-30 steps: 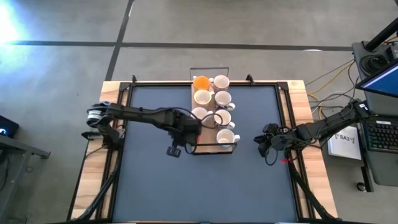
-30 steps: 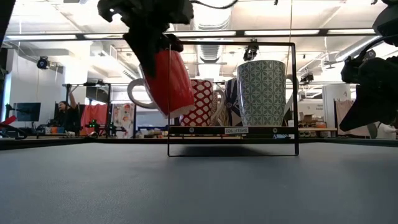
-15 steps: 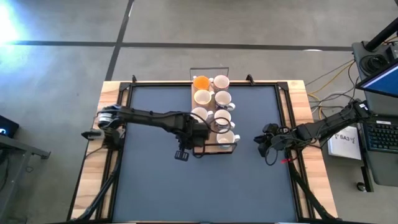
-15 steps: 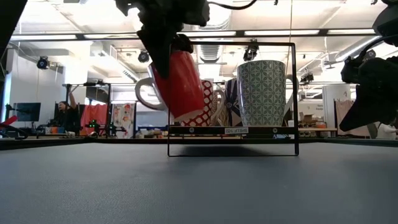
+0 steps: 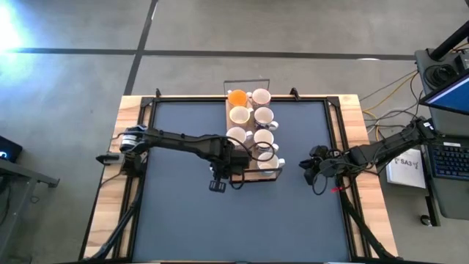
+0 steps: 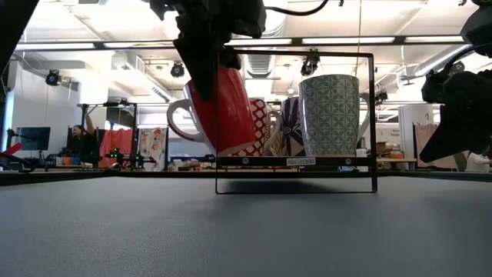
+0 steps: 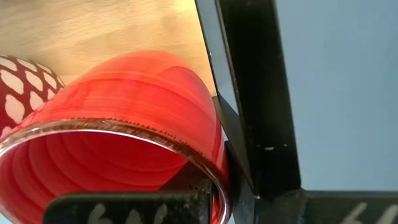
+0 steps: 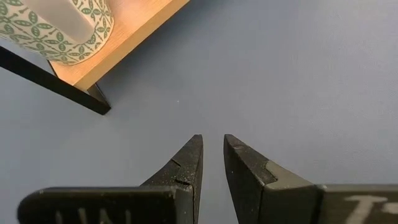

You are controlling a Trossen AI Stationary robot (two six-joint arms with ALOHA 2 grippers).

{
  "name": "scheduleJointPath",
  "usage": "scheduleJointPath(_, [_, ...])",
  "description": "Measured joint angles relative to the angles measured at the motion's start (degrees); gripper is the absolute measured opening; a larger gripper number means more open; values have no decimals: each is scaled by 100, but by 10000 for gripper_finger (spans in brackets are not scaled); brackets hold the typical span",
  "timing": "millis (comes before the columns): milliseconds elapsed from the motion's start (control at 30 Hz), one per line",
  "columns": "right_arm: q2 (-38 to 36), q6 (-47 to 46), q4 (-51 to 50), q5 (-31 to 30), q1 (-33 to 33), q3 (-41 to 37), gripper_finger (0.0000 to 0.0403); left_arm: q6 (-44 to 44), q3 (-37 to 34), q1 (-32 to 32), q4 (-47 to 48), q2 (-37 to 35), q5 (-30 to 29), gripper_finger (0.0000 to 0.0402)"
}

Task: Place coffee mugs
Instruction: Put the red mug on the shelf

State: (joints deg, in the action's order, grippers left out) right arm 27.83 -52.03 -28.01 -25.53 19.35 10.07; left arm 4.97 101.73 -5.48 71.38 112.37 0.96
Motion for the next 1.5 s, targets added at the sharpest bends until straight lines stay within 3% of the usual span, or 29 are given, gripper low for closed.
scheduleJointPath(400, [0, 1, 0, -1, -2, 0, 54, 787, -4, 18, 86, 1, -411, 9])
scheduleJointPath(1500, [0, 0, 0, 0, 0, 0, 54, 736, 131, 186, -166, -1, -334, 29])
